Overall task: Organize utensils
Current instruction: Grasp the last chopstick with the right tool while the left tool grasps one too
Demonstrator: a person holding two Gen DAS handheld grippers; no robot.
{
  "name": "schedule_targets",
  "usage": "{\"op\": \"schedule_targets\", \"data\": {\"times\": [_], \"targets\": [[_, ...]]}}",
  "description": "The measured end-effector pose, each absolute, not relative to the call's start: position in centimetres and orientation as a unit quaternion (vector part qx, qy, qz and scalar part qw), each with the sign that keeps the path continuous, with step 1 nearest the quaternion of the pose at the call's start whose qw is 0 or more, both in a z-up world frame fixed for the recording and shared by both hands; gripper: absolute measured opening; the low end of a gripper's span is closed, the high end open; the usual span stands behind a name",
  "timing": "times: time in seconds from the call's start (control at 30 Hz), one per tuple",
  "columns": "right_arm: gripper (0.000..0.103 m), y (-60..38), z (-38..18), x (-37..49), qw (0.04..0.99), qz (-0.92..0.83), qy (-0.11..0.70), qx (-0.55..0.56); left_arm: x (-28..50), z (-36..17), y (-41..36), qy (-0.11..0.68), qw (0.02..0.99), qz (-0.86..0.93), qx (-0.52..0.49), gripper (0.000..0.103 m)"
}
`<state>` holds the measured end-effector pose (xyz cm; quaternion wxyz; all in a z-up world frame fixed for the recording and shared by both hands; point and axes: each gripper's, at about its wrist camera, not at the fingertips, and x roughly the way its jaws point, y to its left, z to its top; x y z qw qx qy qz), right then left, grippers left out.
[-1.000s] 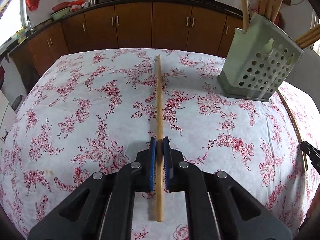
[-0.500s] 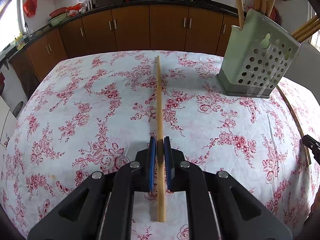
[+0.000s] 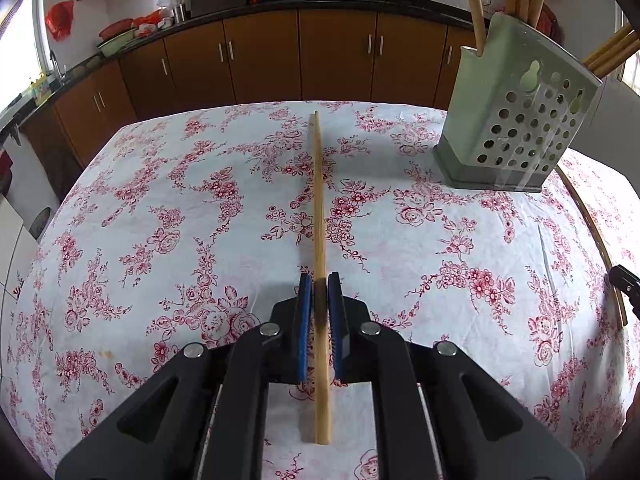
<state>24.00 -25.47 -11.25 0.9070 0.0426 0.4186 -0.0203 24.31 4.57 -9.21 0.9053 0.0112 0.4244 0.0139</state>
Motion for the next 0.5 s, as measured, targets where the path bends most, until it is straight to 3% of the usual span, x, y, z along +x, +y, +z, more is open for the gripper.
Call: {"op": "schedule_targets", "data": {"times": [0.5], "targets": [[0.01, -25.55, -11.17, 23.86, 0.907, -0.023, 0.419, 0.043, 23.98, -9.2, 4.62, 0.425, 0.905, 0.01, 0.009, 0.01]]}}
